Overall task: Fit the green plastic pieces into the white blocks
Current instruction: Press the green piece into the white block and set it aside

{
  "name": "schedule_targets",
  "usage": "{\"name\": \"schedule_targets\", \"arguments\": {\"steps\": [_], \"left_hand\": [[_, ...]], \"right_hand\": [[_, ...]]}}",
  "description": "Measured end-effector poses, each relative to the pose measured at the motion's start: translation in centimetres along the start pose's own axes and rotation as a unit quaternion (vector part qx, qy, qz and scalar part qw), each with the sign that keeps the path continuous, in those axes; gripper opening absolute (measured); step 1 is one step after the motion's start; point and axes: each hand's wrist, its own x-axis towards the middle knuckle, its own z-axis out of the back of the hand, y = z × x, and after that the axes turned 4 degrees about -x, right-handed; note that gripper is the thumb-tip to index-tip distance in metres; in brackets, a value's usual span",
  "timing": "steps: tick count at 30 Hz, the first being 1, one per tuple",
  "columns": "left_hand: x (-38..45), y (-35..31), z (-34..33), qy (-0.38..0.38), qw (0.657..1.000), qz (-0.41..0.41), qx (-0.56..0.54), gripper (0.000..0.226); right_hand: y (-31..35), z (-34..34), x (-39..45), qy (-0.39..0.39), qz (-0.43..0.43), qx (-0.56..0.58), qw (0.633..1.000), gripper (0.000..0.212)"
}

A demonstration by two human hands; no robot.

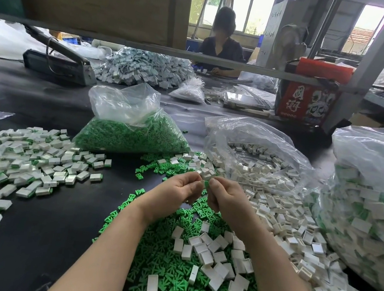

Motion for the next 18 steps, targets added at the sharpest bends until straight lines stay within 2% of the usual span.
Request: {"name": "schedule_targets", "arguments": {"steps": [4, 14, 18], "left_hand": [[0.04, 0.01, 0.02, 0.007, 1.0, -0.001, 0.014, 0.022], [0.01, -0.12, 0.21, 0.002, 1.0, 0.002, 0.021, 0.023], [0.2, 0.13, 0.11, 0.005, 1.0, -0.004, 0.029, 0.02]], "right_hand": [[-0.07, 0.18, 0.05, 0.007, 0.008, -0.047, 0.999, 0.038], [-0.01, 0.03, -0.06, 0.023, -0.023, 0.072, 0.997, 0.04], [-0.01, 0.17, -0.07, 0.011, -0.002, 0.015, 1.0, 0.039]]}}
